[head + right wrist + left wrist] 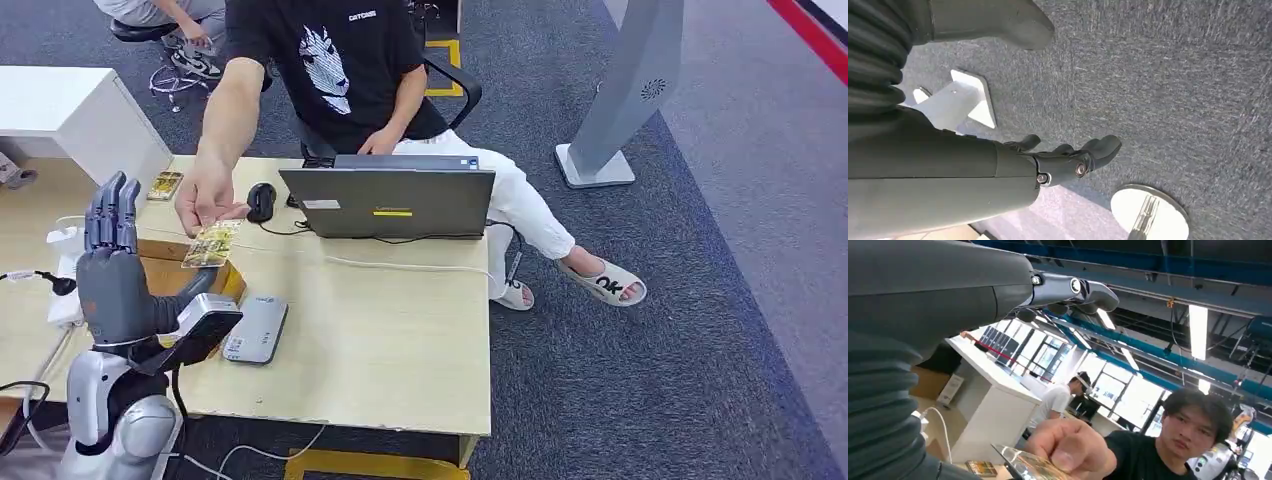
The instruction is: Pass the card to the sensor for recognition and then transmit it.
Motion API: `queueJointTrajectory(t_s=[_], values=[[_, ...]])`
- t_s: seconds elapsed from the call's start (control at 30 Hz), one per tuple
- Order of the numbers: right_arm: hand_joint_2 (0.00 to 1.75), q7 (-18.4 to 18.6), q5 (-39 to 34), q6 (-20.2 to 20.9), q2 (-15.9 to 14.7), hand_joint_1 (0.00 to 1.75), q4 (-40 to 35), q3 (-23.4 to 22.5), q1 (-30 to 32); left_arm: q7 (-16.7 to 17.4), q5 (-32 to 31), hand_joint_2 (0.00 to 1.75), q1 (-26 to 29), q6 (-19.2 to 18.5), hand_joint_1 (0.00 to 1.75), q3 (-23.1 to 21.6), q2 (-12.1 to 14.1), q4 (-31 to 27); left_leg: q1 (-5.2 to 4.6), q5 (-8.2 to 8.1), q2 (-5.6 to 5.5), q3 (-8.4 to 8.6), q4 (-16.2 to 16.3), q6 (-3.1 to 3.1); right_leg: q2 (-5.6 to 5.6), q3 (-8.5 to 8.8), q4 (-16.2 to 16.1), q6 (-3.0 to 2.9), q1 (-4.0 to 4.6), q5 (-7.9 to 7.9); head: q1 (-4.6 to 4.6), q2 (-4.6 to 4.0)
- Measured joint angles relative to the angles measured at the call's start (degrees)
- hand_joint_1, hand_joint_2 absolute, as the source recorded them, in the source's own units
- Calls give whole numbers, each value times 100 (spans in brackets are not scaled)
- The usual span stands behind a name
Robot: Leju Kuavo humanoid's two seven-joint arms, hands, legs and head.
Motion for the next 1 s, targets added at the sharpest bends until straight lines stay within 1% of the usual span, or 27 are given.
queueJointTrajectory(t_s=[0.03,0.07,0.23,0.77,0.9,1.0], values=[[175,0,7,0,-2,0,17,0,-16,4,0,175,-13,9,175,-33,4,11,0,0,1,0,0,0,1,-1,0,0,0,0,-2,0],[175,0,19,0,-2,0,28,0,-22,18,2,175,-26,20,173,-68,9,26,0,0,1,0,0,0,1,0,0,0,0,0,0,0],[175,0,149,54,-2,0,41,-2,-24,70,118,175,-25,59,175,-179,37,87,0,0,1,-1,0,0,1,0,0,0,0,0,0,0],[175,-24,201,120,-2,0,33,-4,-23,72,273,175,1,72,175,-190,39,179,0,0,1,-3,0,0,1,0,1,0,0,-1,0,0],[175,-17,201,153,-2,0,31,-4,-21,15,275,175,127,11,175,-190,120,177,0,0,2,-3,0,0,2,0,1,0,0,-1,0,0],[175,11,201,205,0,0,4,-4,-16,-57,173,175,386,0,175,-190,224,123,0,-1,8,-1,0,0,9,-1,1,0,0,-1,0,0]])
